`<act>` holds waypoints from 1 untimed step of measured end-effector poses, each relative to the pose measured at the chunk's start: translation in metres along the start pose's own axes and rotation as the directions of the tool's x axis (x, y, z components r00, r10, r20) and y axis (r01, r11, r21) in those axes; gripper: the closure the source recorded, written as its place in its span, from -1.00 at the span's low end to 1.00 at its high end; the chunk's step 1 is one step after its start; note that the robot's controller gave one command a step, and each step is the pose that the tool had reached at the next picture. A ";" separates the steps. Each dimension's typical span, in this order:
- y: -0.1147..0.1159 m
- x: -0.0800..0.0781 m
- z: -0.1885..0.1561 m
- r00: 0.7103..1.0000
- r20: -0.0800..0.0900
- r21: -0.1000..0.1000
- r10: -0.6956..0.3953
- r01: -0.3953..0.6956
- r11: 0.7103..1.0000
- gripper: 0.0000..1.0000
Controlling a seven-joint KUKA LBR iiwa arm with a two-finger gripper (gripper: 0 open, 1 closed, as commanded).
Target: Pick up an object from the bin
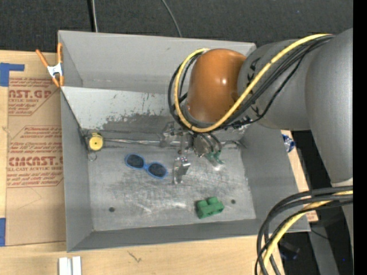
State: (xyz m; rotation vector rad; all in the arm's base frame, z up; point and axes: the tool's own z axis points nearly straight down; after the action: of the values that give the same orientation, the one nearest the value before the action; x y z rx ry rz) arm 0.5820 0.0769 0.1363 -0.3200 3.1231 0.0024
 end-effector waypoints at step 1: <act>0.052 -0.022 0.059 0.994 -0.001 -0.001 -0.109 0.109 0.994 -1.00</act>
Offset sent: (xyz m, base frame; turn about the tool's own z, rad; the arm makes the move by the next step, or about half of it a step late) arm 0.0116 0.0526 -0.0563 -0.1056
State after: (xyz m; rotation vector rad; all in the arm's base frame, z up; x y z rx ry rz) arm 0.5930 0.1328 0.0777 -0.4902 3.1020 0.0039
